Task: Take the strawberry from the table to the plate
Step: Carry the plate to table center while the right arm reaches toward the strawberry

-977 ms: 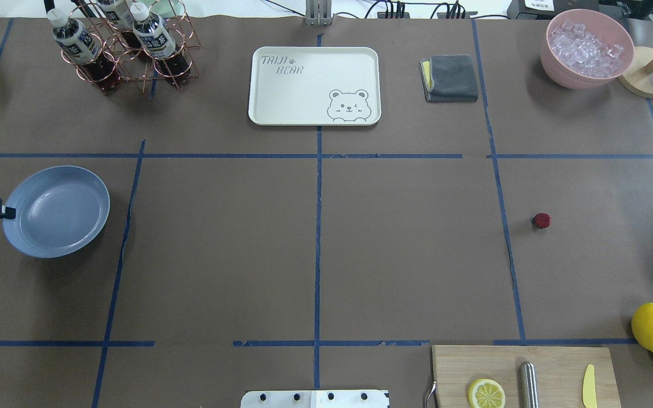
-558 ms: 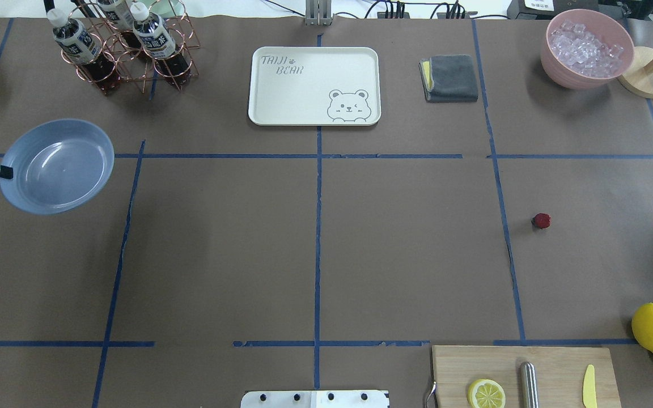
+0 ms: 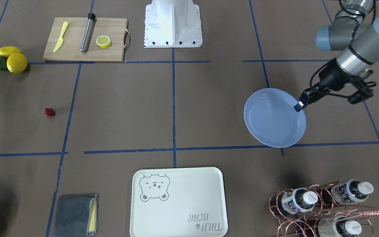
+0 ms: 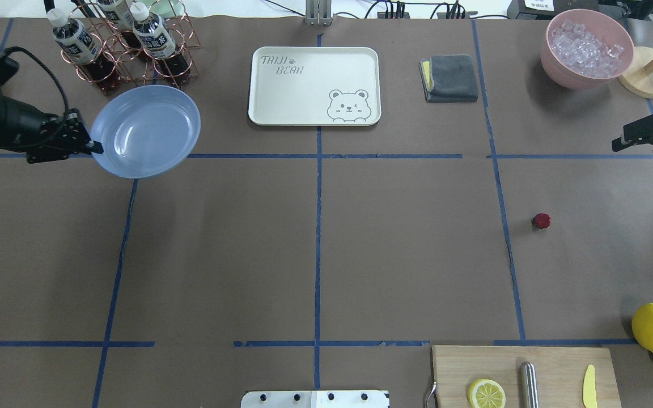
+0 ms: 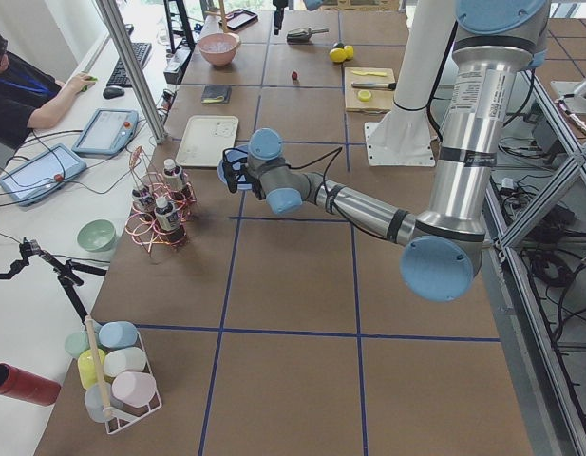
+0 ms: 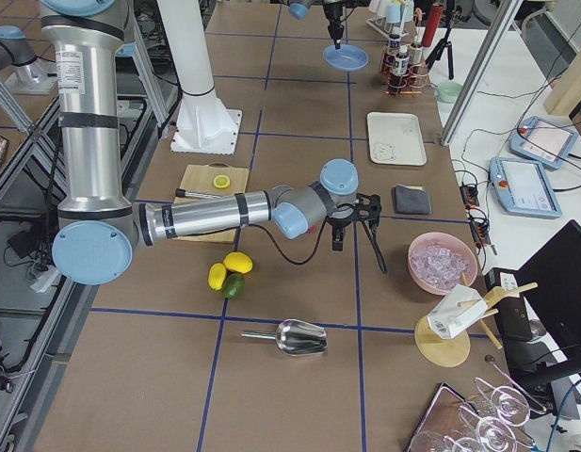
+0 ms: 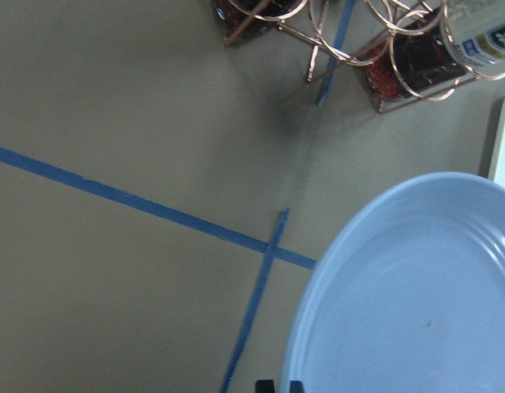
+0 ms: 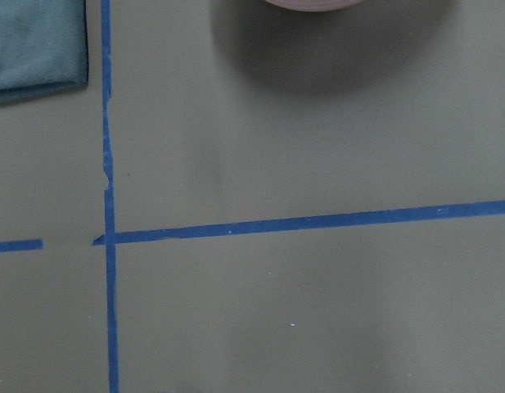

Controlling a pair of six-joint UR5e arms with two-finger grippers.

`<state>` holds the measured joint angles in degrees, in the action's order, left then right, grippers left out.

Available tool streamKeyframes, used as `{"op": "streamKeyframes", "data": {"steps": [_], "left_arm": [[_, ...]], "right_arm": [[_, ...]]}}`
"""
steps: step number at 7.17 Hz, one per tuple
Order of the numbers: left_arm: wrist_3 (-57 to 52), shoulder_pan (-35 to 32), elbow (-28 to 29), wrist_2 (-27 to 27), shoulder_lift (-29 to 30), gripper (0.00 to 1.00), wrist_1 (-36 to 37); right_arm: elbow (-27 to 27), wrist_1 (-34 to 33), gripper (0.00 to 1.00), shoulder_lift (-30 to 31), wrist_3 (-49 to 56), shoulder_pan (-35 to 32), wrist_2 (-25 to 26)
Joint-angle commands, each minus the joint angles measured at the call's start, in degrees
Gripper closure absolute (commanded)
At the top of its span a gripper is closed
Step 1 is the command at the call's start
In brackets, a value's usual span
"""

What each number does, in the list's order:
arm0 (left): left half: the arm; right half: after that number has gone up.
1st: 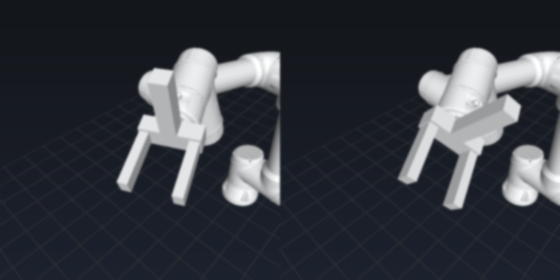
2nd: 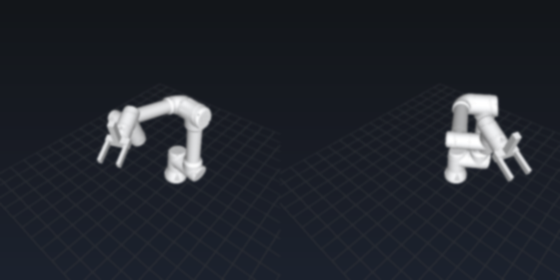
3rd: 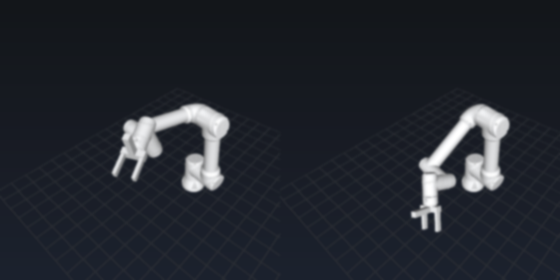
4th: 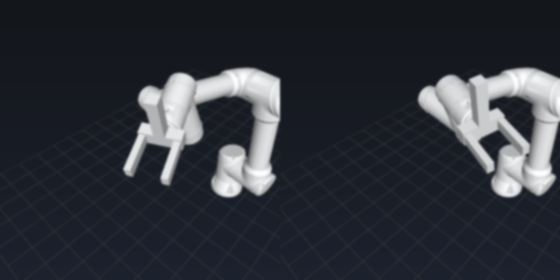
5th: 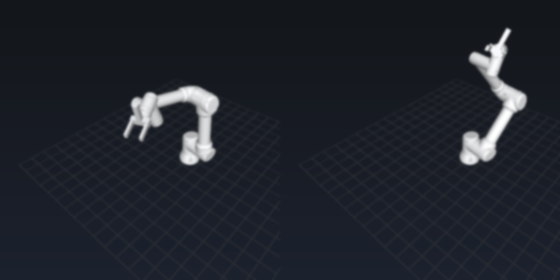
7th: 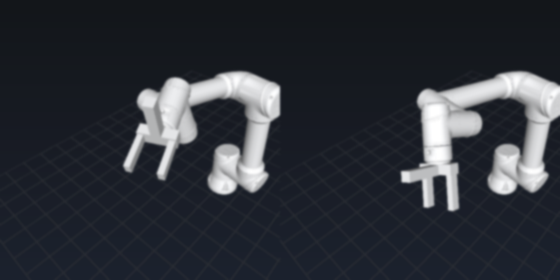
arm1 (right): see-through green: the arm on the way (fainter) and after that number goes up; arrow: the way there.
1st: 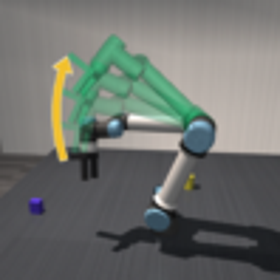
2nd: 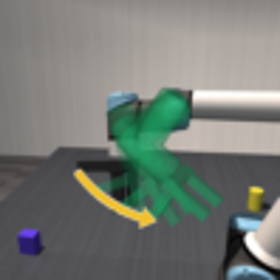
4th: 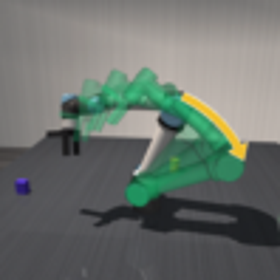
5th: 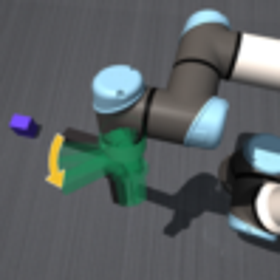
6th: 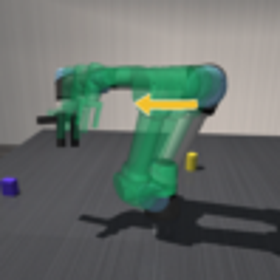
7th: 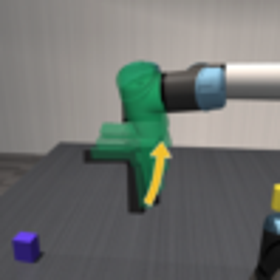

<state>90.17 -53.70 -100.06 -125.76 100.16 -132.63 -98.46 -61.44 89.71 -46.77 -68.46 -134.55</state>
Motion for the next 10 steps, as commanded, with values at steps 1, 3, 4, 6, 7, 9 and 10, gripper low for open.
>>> {"op": "streamKeyframes", "data": {"steps": [1, 3, 4, 6, 7, 9, 10], "left_arm": [[9.3, 11.02, -1.71, 11.18, 7.9, 1.0, 9.24], [15.34, 19.56, -2.17, 19.39, 15.4, 1.0, 17.93], [17.21, 23.08, -1.46, 23.41, 16.81, 1.0, 18.02], [18.89, 28.19, 1.94, 28.44, 18.92, 1.0, 17.85], [19.07, 29.86, 3.45, 28.9, 20.06, 1.0, 17.76], [18.99, 31.55, 4.34, 30.48, 20.43, 0.83, 17.85], [18.12, 30.86, 2.69, 30.14, 19.91, 0.01, 18.2]], "right_arm": [[-0.24, 4.4, 0.0, 0.47, -7.09, 7.18, 6.39], [-1.21, 4.4, 0.0, 0.91, -7.64, 9.74, 8.08], [-1.3, 4.31, 0.0, 1.0, -7.64, 10.36, 8.08], [-2.08, 3.96, 0.0, 1.08, -7.64, 10.98, 8.08], [-2.35, 3.87, 0.0, 1.17, -7.64, 11.07, 8.08], [-2.62, 3.87, 0.0, 1.26, -7.64, 11.68, 8.08], [-2.79, 3.87, 0.0, 1.26, -7.64, 11.95, 8.08]]}}
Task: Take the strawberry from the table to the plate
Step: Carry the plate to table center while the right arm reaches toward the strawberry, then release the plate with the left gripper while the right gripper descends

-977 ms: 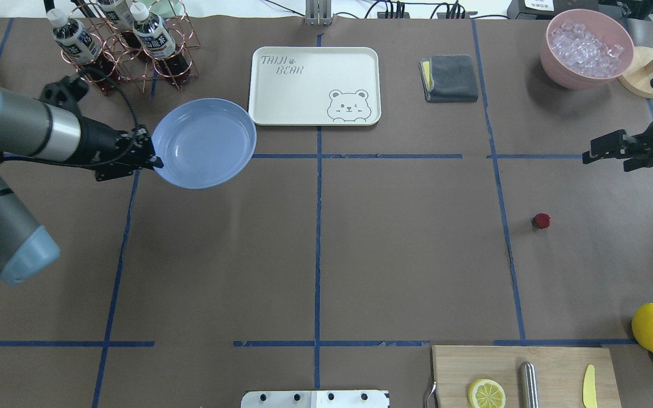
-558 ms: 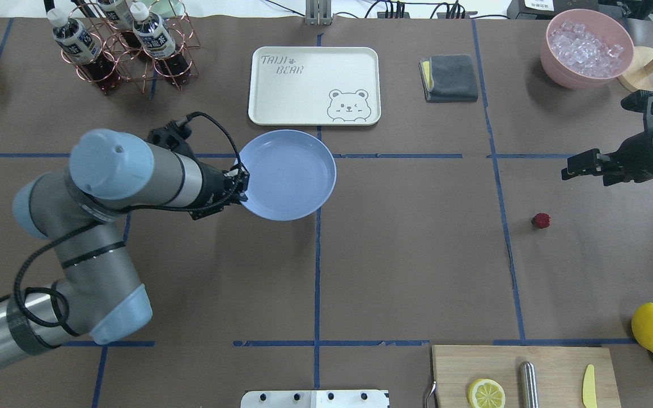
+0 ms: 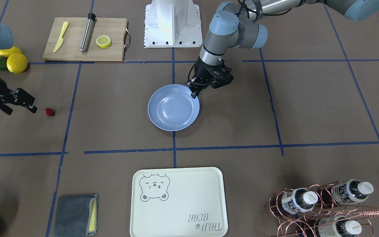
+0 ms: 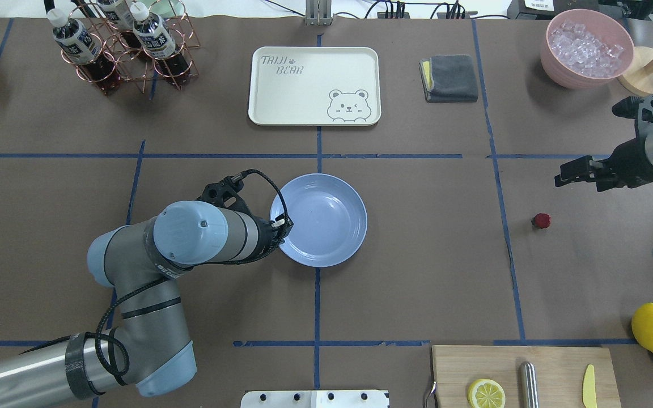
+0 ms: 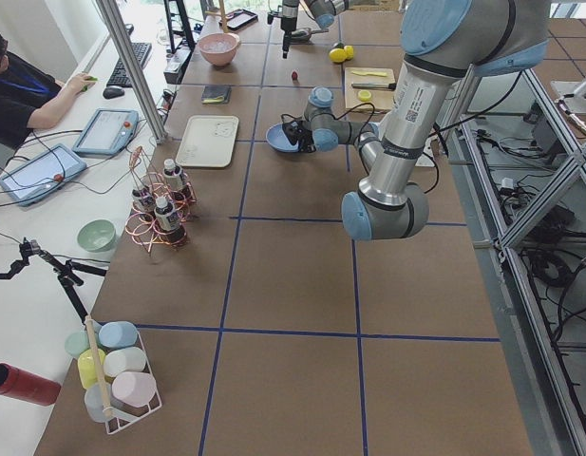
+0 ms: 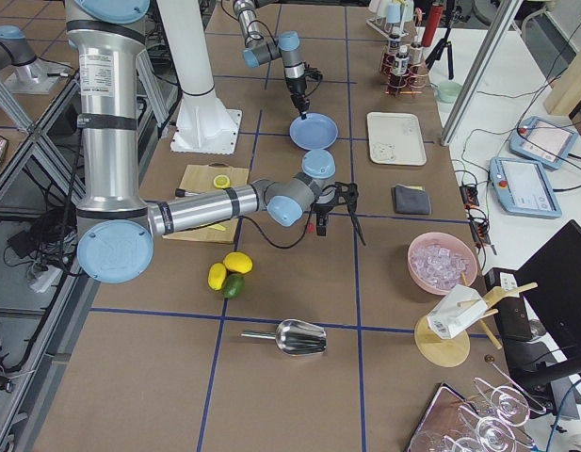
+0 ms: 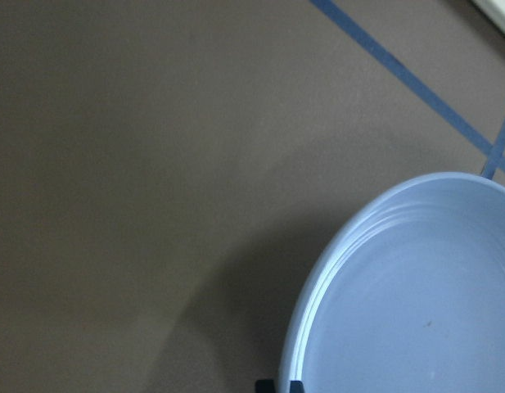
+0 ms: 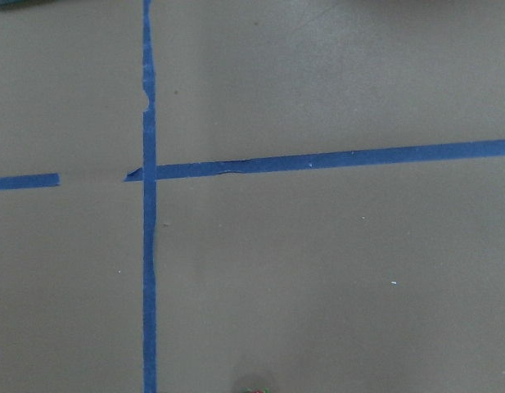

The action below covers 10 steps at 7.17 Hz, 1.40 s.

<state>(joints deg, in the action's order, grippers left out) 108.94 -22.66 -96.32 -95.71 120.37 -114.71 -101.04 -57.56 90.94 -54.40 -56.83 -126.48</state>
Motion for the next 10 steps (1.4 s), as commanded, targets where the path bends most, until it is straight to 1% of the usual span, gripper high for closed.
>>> {"op": "streamKeyframes", "data": {"steps": [1, 2, 3, 4, 5, 7, 8, 9, 10], "left_arm": [[-4.48, -1.85, -5.68, -1.04, -3.0, 0.0, 1.32], [-8.52, -5.52, -9.64, -4.45, -3.29, 0.0, 5.94], [-9.61, -9.99, -12.2, -6.66, -3.12, 0.0, 11.3], [-12.23, -12.91, -14.14, -7.73, -3.12, 0.0, 13.44], [-13.65, -14.68, -15.21, -7.82, -3.12, 0.0, 14.77], [-15.15, -17.23, -16.96, -8.88, -3.12, 0.0, 17.32], [-15.16, -17.24, -17.23, -8.88, -3.9, 0.0, 17.42], [-15.24, -17.24, -17.24, -8.88, -4.35, 0.0, 17.42], [-15.33, -17.33, -17.24, -8.88, -4.44, 0.0, 17.42]], "right_arm": [[-0.21, -0.01, 0.0, 0.28, 0.0, 1.19, 0.87], [-0.21, -0.01, 0.0, 0.63, -0.26, 3.46, 3.4], [-0.3, 0.34, 0.0, 0.73, -2.0, 5.4, 4.91], [-0.21, 0.43, 0.0, 0.81, -2.28, 7.33, 6.49], [-0.04, 0.34, 0.0, 0.73, -2.37, 10.22, 9.64], [0.84, 0.17, 0.0, 0.38, -2.37, 12.09, 9.84], [1.54, 0.08, 0.04, 0.11, -2.37, 12.18, 9.93], [1.81, -0.09, 0.12, -0.06, -2.29, 12.27, 9.85], [1.9, -0.18, 0.13, -0.24, -2.29, 12.27, 9.84]]}}
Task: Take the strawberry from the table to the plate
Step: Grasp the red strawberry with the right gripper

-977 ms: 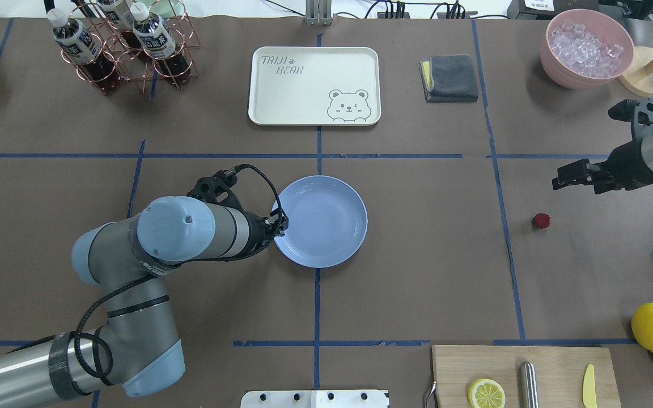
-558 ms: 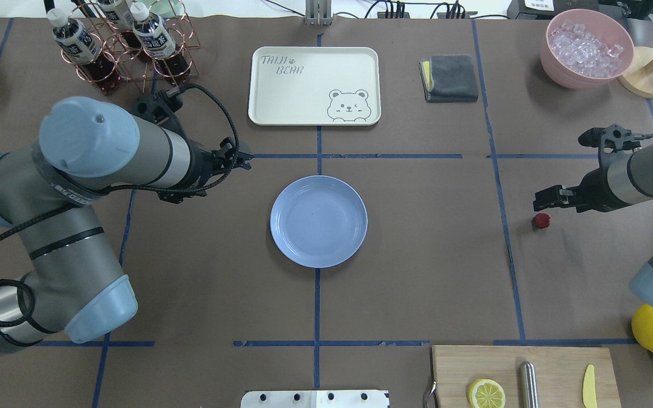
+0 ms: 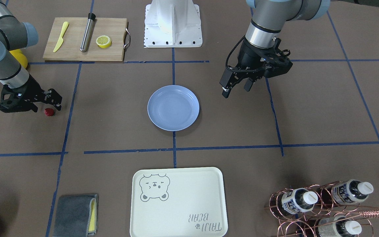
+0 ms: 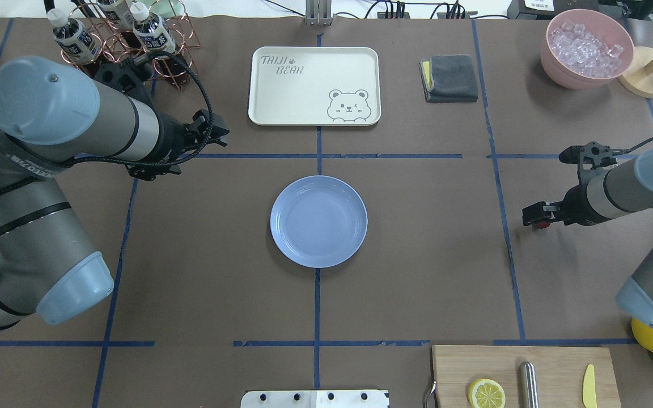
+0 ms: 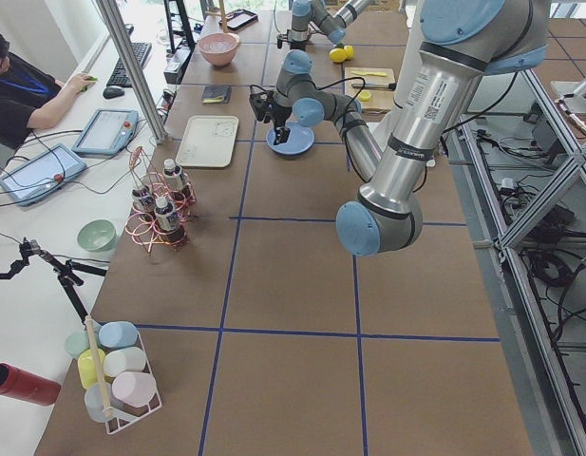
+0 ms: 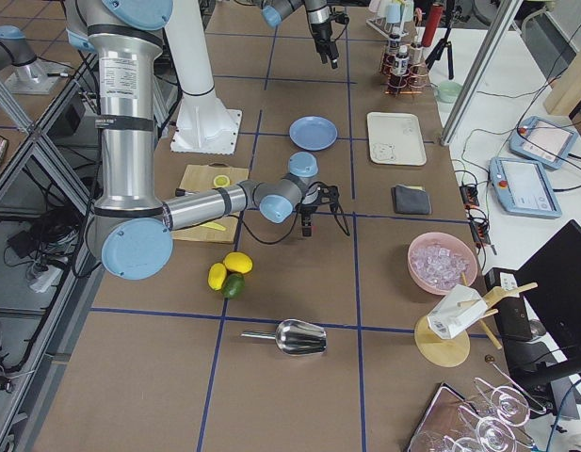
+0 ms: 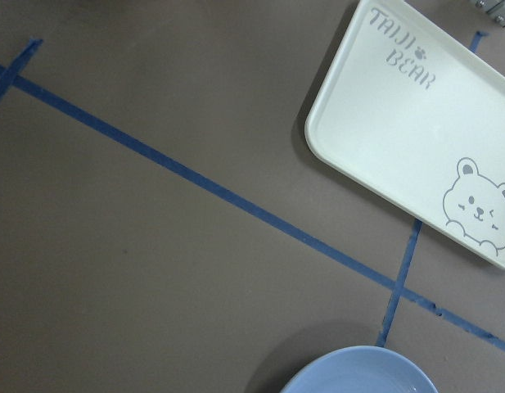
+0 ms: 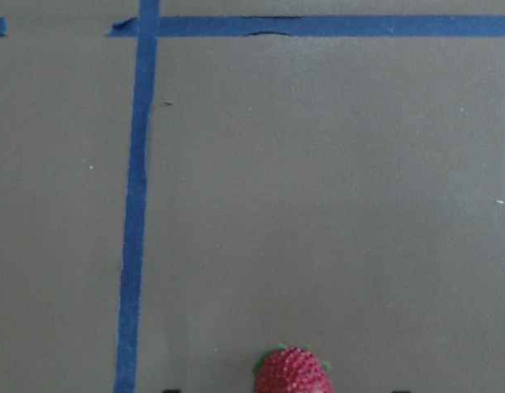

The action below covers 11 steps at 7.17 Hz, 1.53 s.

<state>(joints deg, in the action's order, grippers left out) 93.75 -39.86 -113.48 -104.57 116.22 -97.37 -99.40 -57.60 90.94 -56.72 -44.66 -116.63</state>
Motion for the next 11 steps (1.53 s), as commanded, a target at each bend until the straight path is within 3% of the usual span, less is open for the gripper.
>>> {"op": "streamKeyframes", "data": {"steps": [1, 6, 9, 10, 11], "left_arm": [[-0.14, -0.13, -0.34, -0.02, -1.16, 0.0, 0.07], [-0.14, -0.4, -0.52, -0.02, -1.43, 0.0, 0.07], [-0.14, -0.4, -0.43, -0.02, -1.78, 0.0, 0.07], [-0.14, -0.31, -0.34, -0.02, -1.78, 0.0, 0.07], [-0.14, -0.31, -0.43, -0.02, -1.7, 0.0, 0.07]], "right_arm": [[0.17, -0.14, 0.17, -0.41, 0.12, 0.1, -0.09], [0.79, -0.32, 0.24, -0.67, 0.64, -0.16, 0.0], [0.87, -0.32, 0.4, -0.59, 0.82, -0.34, -0.09], [0.7, -0.32, 0.54, -0.59, 0.91, -0.43, -0.18], [0.53, -0.32, 0.76, -0.59, 0.91, -0.6, -0.26]]}}
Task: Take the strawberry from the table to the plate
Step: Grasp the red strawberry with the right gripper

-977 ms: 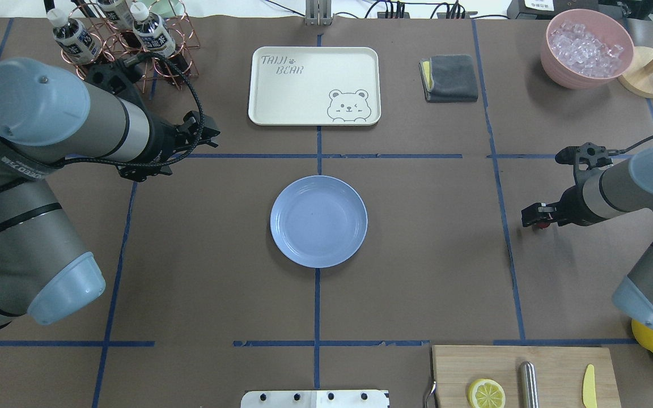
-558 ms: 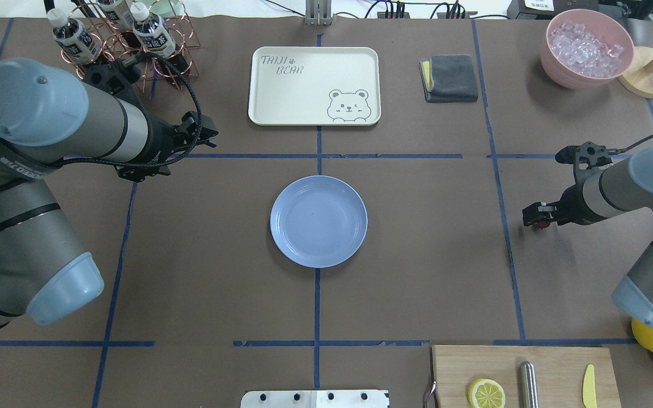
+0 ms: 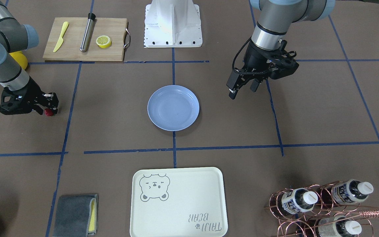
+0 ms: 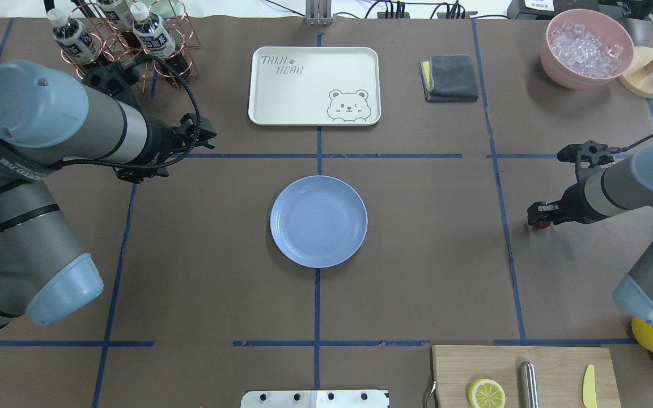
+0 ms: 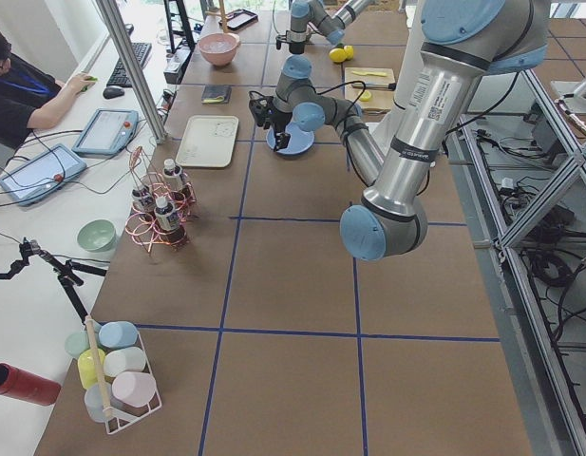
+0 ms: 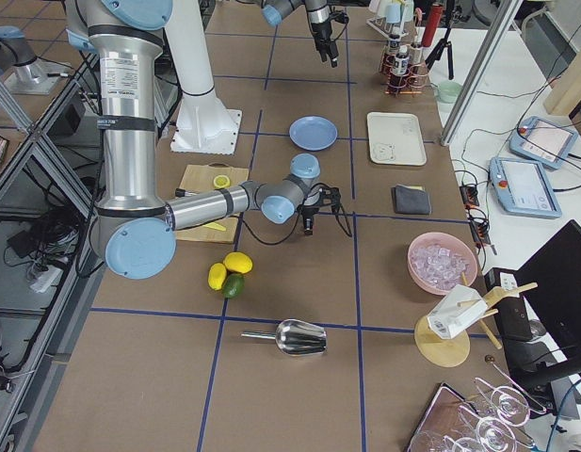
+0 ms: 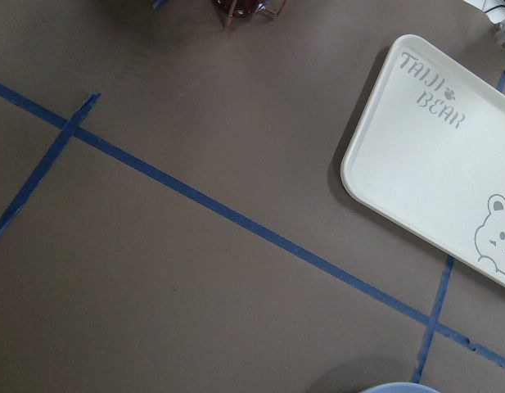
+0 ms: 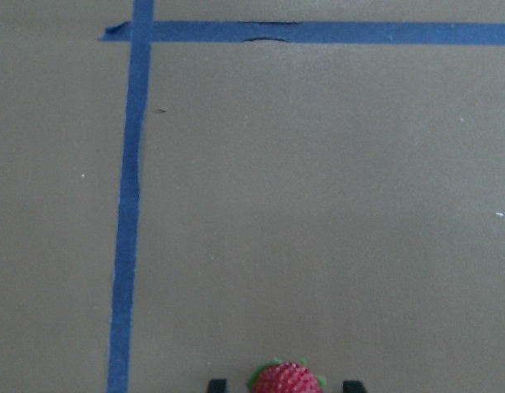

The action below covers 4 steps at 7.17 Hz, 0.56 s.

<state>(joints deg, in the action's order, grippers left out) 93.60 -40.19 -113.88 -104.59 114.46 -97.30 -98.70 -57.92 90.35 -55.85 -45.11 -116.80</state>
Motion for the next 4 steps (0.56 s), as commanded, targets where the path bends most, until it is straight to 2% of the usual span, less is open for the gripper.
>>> {"op": "streamKeyframes", "data": {"steps": [1, 3, 4], "left_arm": [[0.0, -0.06, -0.29, 0.0, 0.15, 0.0, 0.09], [0.0, -1.37, -0.81, -0.09, 0.07, 0.0, 0.18], [-1.22, -3.12, -0.99, -0.09, 0.24, 0.0, 2.87]], "right_arm": [[-0.44, 0.0, 1.0, 0.0, 0.13, -1.19, -0.27], [-2.02, 0.0, 1.0, -0.17, 0.13, -3.65, -1.06], [-4.55, -1.22, 1.0, -1.04, 0.04, -4.27, -2.28]]}}
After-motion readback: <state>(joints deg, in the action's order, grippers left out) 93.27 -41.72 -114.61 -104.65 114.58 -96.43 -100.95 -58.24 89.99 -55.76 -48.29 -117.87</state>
